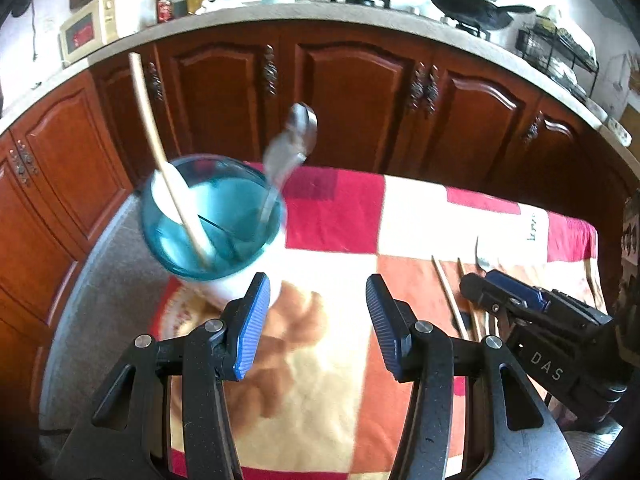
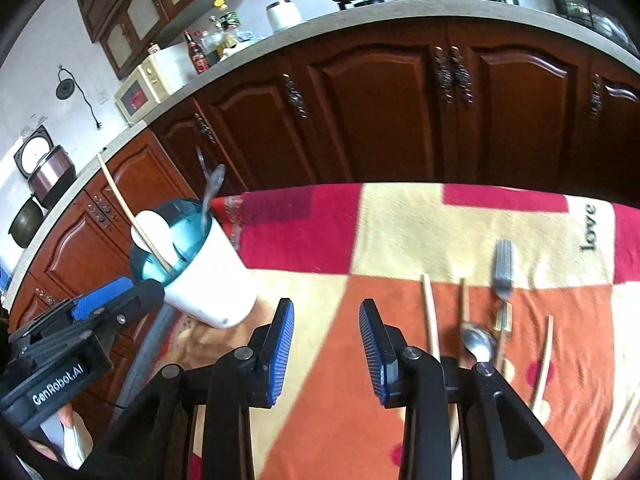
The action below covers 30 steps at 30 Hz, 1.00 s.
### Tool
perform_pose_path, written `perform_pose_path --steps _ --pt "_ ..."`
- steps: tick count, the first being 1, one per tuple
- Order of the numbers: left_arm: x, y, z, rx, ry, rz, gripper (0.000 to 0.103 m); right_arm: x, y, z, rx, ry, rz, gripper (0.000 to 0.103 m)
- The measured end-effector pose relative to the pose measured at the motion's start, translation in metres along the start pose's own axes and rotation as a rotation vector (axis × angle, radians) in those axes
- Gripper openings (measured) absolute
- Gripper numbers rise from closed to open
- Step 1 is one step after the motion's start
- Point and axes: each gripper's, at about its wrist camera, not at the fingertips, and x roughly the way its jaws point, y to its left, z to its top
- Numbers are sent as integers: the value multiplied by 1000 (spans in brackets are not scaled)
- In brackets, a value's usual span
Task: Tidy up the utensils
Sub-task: 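Move both tools back over the utensils on the blanket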
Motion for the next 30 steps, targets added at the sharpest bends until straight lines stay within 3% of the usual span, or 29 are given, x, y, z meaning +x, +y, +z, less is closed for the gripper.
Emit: perform_pose_path --steps 20,30 --pt "44 -82 -13 105 80 -61 50 -30 -108 -29 110 28 -116 33" --pt "92 -92 -9 35 207 -208 49 -7 -154 -27 189 68 -65 33"
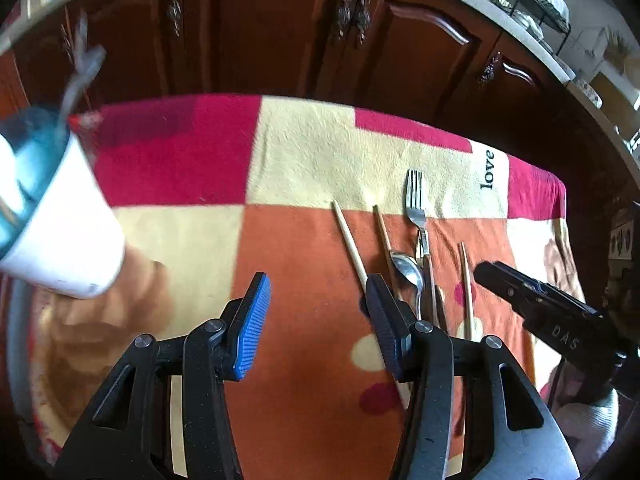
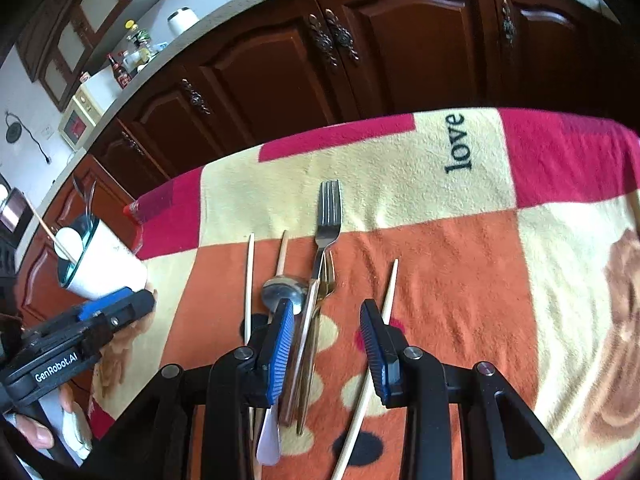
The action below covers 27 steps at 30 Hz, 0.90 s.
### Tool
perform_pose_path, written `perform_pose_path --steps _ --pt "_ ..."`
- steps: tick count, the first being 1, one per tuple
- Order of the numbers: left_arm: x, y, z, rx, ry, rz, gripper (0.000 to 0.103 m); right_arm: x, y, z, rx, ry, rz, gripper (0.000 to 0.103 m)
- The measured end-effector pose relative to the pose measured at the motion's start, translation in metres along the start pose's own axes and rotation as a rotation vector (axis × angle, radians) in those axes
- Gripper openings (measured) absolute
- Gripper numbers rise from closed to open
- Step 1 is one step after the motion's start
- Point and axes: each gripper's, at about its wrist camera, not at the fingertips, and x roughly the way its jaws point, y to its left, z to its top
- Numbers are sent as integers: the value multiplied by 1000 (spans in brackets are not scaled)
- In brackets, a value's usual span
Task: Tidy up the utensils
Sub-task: 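Move both tools back over the utensils on the blanket, then close left tool on a wooden chopstick while right tool grasps a metal fork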
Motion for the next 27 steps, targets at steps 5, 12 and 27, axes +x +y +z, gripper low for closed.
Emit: perform_pose_path --steps 5,12,27 --pt "31 0 13 -21 56 -45 49 27 -7 27 12 19 43 33" --pt "70 -1 32 -25 106 -40 49 69 -23 53 35 57 87 33" --pt "97 -27 41 57 75 -24 33 103 -15 66 -39 35 150 19"
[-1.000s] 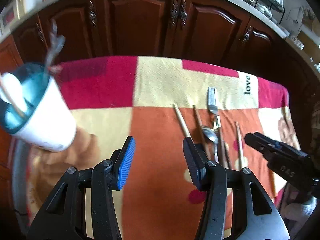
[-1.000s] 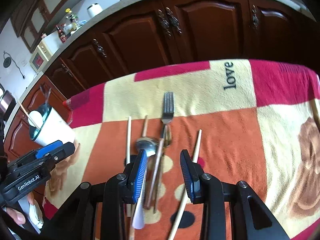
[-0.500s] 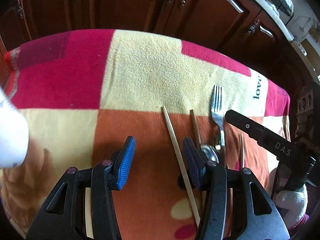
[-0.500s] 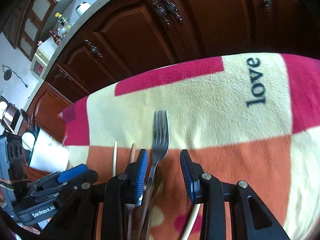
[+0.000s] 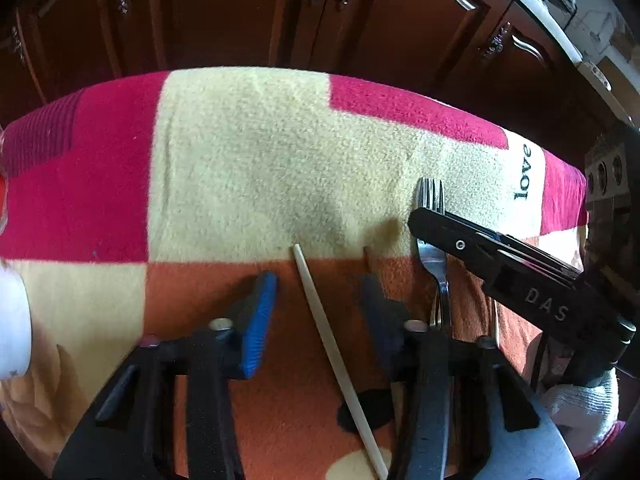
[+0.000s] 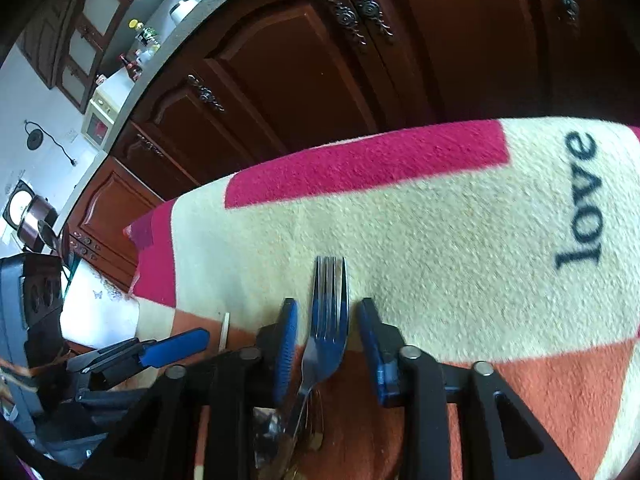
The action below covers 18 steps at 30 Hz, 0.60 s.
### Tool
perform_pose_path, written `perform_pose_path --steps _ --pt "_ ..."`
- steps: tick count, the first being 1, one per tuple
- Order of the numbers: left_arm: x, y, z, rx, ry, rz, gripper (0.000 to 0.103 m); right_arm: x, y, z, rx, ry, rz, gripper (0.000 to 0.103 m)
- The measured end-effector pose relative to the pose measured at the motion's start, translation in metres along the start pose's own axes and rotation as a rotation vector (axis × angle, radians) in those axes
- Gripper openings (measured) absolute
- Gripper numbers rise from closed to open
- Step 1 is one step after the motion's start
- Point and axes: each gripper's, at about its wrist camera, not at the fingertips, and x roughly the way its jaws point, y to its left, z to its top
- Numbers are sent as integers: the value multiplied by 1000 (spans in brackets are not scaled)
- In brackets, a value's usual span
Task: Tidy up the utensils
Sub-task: 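Close left tool on a wooden chopstick while right tool grasps a metal fork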
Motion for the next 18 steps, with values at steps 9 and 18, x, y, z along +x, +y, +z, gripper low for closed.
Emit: perform_pose_path --steps 9,18 --pt "-10 28 -5 -56 18 -111 4 -35 11 -10 -25 -61 -7 3" --pt "-59 23 -21 -3 -46 -106 4 -88 28 -22 -43 -145 6 3"
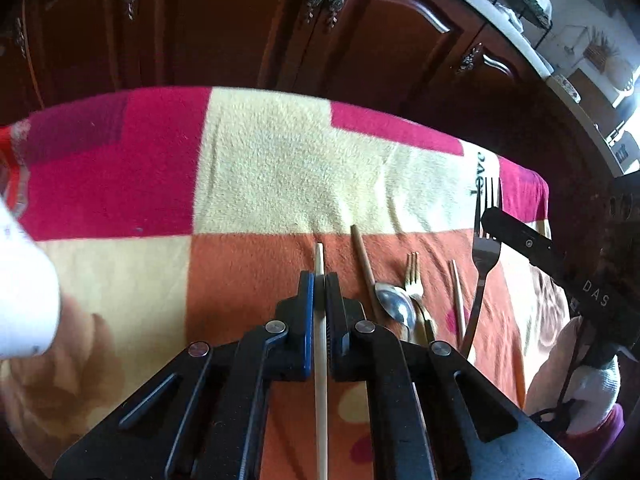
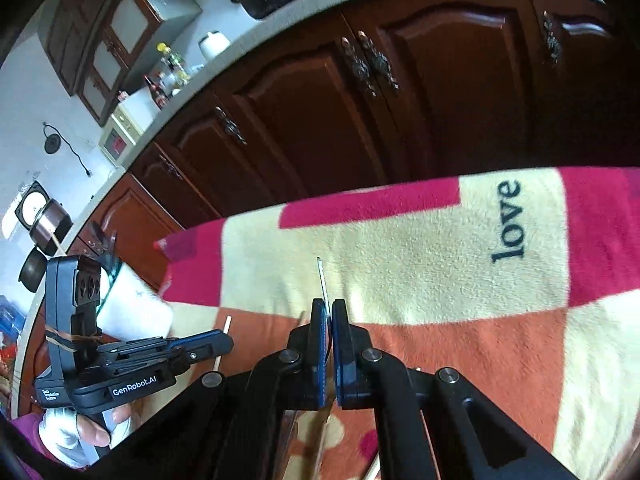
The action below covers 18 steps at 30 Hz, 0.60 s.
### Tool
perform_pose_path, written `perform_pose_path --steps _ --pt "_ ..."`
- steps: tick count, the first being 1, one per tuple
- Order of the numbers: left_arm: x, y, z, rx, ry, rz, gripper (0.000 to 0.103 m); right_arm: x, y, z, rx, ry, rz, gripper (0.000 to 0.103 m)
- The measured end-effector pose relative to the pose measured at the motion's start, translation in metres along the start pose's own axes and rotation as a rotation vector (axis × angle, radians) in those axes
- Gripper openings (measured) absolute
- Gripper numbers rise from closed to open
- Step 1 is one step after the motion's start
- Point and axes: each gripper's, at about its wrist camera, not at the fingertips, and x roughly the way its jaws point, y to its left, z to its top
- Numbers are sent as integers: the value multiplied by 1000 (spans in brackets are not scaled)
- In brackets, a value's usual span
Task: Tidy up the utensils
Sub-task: 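Lift and carry chopstick and fork over the white cup with both tools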
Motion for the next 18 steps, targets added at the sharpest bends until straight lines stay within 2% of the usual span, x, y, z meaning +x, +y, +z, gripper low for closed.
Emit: perform_pose_path --steps 9,18 --pt "-35 -13 -14 69 -60 60 4 -27 22 -8 -26 -18 5 3" --pt "-79 -9 -16 78 -117 58 4 -50 59 0 -77 -52 22 3"
